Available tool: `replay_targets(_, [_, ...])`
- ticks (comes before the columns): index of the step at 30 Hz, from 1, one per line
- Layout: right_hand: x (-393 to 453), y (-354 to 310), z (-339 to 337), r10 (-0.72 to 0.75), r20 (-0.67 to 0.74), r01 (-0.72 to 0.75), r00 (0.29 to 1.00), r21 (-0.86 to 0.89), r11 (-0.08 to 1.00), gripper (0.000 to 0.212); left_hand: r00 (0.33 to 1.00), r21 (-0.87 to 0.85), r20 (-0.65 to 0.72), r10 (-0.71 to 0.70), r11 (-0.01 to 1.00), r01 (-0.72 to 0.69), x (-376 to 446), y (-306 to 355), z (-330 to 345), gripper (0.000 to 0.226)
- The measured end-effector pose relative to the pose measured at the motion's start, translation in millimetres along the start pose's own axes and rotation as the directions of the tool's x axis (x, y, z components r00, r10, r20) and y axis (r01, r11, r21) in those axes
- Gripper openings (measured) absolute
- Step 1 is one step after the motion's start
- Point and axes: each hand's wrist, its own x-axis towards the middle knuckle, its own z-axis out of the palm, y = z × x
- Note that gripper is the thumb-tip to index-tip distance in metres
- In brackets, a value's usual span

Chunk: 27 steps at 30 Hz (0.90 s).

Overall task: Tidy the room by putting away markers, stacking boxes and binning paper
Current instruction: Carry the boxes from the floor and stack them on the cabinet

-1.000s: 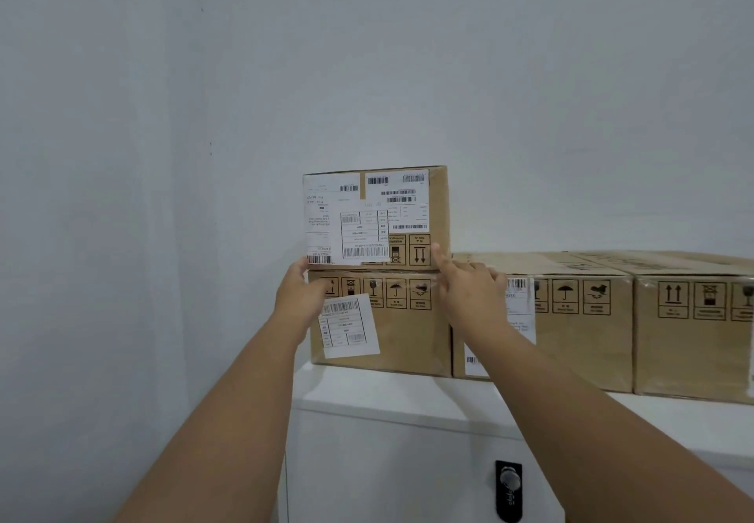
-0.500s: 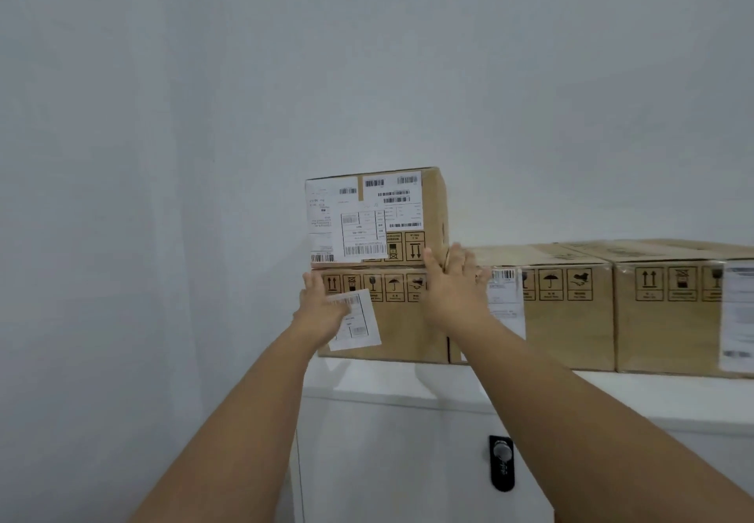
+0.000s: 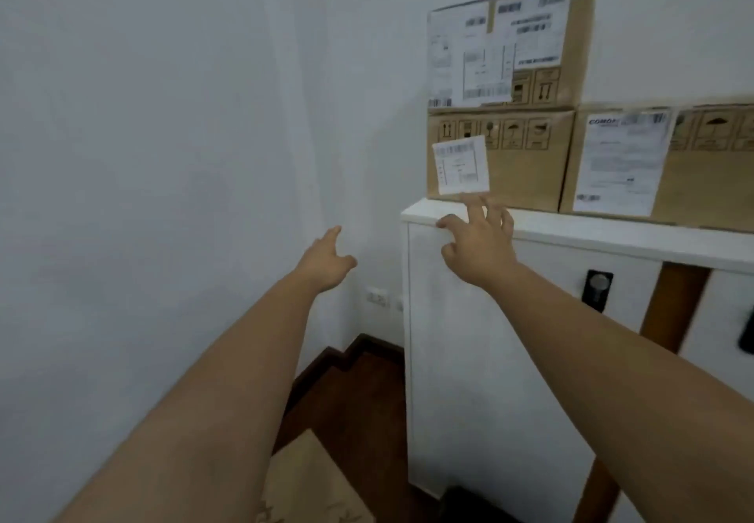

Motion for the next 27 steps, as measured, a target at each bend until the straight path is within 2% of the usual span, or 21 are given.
replay_targets(2, [-19, -12, 17, -0.038, 0.079, 0.036, 0.996, 0.034, 0.999, 0.041, 0.997, -0.014, 0.004, -0.076, 0.997, 0.076, -24, -30, -3, 0.075])
replay_targets(4, [-44, -33, 44, -0.078, 0.222, 0.071, 0.972, 0.039, 0.997, 0.039, 0.983, -0.006, 0.013, -0.182, 0.983, 0.182, -56, -74, -6, 0.074])
replay_targets(7, [-67, -42, 73, -0.070, 0.357, 0.065, 0.932, 0.025, 0.998, 0.037, 0.967, -0.019, 0.001, -0.253, 0.967, 0.253, -83, -118, -2, 0.071])
replay_targets(11, [-111, -75, 130, -0.061, 0.626, 0.016, 0.777, 0.076, 0.997, 0.039, 0.893, -0.066, 0.034, -0.449, 0.891, 0.450, -137, -205, 10, 0.069])
replay_targets(13, [-132, -90, 159, -0.054, 0.719, -0.033, 0.693, 0.107, 0.994, 0.039, 0.842, -0.075, 0.053, -0.537, 0.838, 0.540, -163, -245, 19, 0.068])
replay_targets(19, [-185, -133, 237, -0.072, 0.844, -0.125, 0.531, 0.162, 0.979, 0.044, 0.721, -0.112, 0.132, -0.680, 0.713, 0.692, -217, -338, 58, 0.062])
replay_targets(23, [-212, -144, 279, -0.046, 0.868, -0.211, 0.494, 0.171, 0.962, 0.042, 0.657, -0.083, 0.209, -0.725, 0.656, 0.750, -246, -372, 91, 0.060])
replay_targets(27, [-234, -153, 324, -0.036, 0.912, -0.268, 0.409, 0.158, 0.950, 0.047, 0.593, 0.017, 0.297, -0.748, 0.625, 0.780, -270, -411, 124, 0.059])
